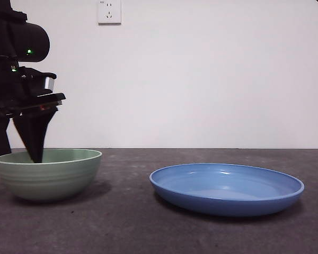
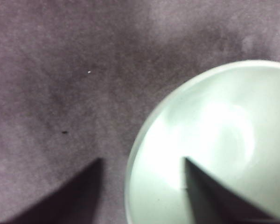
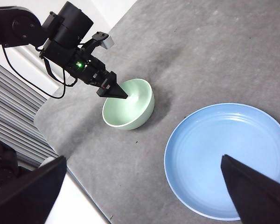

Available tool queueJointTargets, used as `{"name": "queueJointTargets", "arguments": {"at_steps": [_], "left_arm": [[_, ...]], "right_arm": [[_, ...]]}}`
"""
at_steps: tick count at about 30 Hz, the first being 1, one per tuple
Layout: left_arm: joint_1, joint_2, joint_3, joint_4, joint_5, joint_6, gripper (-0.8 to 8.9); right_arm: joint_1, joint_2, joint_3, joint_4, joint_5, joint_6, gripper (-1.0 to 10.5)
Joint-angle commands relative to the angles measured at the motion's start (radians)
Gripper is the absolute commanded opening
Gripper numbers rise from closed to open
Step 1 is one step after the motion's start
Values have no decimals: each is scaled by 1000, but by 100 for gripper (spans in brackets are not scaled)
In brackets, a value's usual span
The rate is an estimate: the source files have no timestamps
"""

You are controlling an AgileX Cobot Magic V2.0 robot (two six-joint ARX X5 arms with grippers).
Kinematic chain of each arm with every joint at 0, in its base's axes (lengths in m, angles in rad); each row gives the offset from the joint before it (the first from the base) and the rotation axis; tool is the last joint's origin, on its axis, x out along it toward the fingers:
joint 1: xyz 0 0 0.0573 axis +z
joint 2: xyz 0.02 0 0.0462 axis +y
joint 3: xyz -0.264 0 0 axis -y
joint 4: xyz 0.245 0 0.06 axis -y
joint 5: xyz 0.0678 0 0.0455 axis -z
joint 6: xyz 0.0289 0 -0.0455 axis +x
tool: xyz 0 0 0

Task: Place the green bowl on the blue plate

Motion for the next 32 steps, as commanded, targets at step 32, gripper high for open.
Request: {"name": "queueJointTargets", "arguments": {"at_steps": [32], "left_arm": [[-131, 20, 273, -148, 1, -77, 15]], "right_arm": [[4, 8, 18, 6, -3, -11, 622]]}}
